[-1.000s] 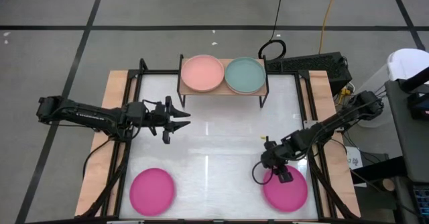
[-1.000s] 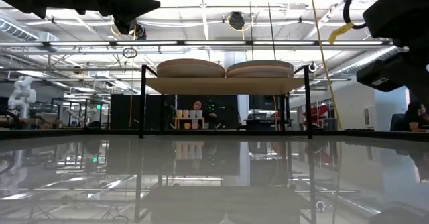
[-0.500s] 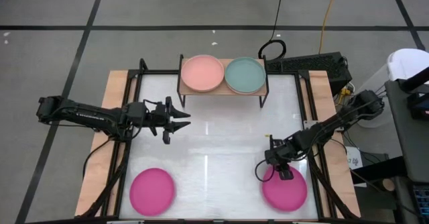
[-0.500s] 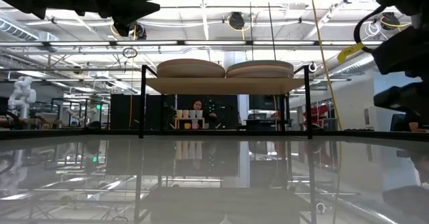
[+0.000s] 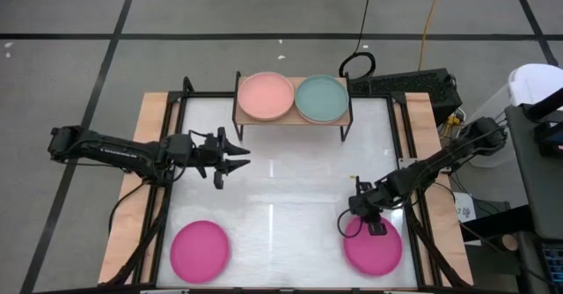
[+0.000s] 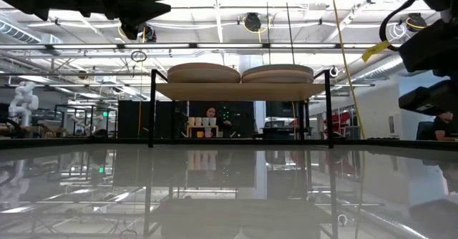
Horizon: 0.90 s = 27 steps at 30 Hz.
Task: Place and stack plates onto a shelf
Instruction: Stack the right pink plate on the light brown plate
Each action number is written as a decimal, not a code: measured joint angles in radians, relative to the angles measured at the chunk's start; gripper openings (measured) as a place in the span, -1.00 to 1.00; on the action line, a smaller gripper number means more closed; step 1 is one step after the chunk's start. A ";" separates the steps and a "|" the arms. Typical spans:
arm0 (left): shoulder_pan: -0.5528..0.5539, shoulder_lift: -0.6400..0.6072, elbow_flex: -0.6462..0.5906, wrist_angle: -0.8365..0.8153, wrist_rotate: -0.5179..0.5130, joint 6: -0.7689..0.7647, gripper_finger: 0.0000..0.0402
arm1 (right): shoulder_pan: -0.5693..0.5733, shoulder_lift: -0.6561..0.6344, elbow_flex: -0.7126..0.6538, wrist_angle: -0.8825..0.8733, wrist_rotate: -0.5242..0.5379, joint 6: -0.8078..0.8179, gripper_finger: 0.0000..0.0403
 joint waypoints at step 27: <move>-0.002 0.081 0.001 0.112 0.001 -0.010 -0.28 | -0.135 -0.033 0.140 0.097 0.169 -0.022 -1.00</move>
